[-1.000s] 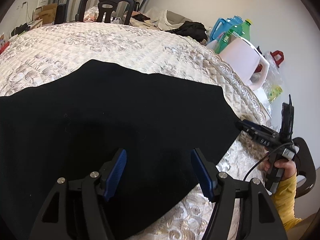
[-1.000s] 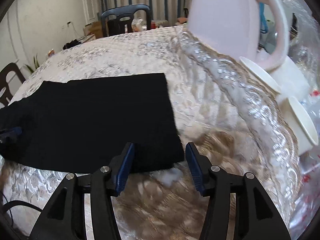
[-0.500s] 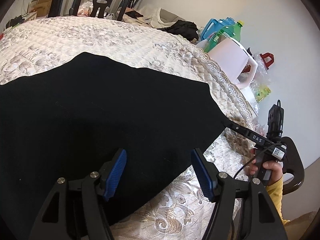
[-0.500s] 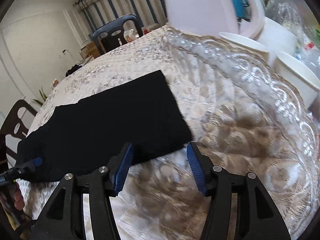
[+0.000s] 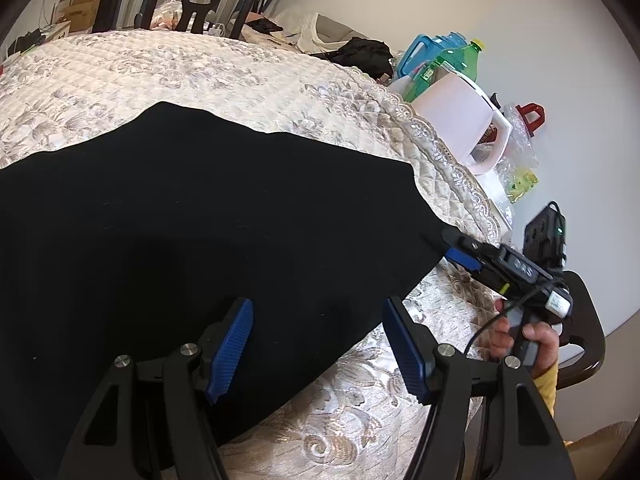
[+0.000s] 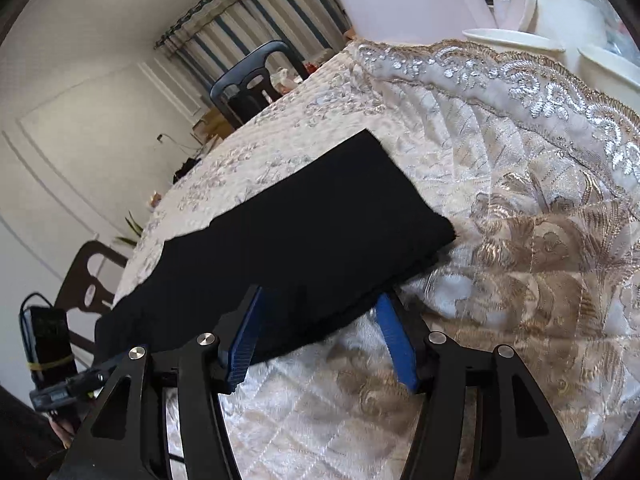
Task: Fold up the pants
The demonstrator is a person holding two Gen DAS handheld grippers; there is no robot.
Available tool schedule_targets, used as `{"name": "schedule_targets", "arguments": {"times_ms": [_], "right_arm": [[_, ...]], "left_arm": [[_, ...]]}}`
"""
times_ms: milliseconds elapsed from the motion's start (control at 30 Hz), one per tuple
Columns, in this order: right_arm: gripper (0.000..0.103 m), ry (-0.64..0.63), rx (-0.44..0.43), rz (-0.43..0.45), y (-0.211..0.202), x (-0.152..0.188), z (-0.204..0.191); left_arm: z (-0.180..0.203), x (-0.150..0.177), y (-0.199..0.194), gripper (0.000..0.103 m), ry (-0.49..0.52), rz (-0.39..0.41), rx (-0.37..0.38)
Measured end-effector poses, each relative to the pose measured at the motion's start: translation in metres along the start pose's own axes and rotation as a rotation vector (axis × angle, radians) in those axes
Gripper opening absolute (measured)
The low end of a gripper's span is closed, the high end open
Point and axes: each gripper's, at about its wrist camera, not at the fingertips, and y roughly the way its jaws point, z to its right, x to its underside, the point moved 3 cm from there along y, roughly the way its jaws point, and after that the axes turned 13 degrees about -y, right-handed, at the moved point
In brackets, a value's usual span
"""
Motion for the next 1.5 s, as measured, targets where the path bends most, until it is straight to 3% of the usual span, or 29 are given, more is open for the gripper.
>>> {"name": "schedule_targets", "arguments": {"times_ms": [233,333,433,500,567,900,1333,1500], "right_arm": [[0.058,0.028,0.058,0.041,0.001,-0.013,0.012],[0.054,0.060,0.064,0.049,0.001,-0.014,0.020],[0.041,0.068,0.083,0.048,-0.001,-0.016,0.025],[0.015,0.083,0.066,0.056,0.000,-0.017,0.027],[0.009,0.087,0.061,0.052,0.001,-0.017,0.028],[0.007,-0.126,0.012,0.108,-0.005,-0.025,-0.016],[0.007,-0.265,-0.065,0.065,0.008,-0.023,-0.045],[0.007,-0.301,-0.097,0.043,0.015,-0.019,-0.056]], "left_arm": [[0.013,-0.009,0.003,0.070,0.039,-0.003,-0.004],[0.019,-0.019,0.007,0.070,0.042,-0.016,0.003],[0.024,-0.032,0.016,0.070,0.024,-0.041,0.034],[0.030,-0.041,0.022,0.070,0.021,-0.054,0.057],[0.038,-0.049,0.030,0.070,0.040,-0.066,0.087],[0.064,-0.083,0.068,0.074,0.008,-0.151,0.151],[0.109,-0.101,0.114,0.077,0.121,-0.259,0.173],[0.114,-0.109,0.133,0.078,0.122,-0.276,0.131]]}}
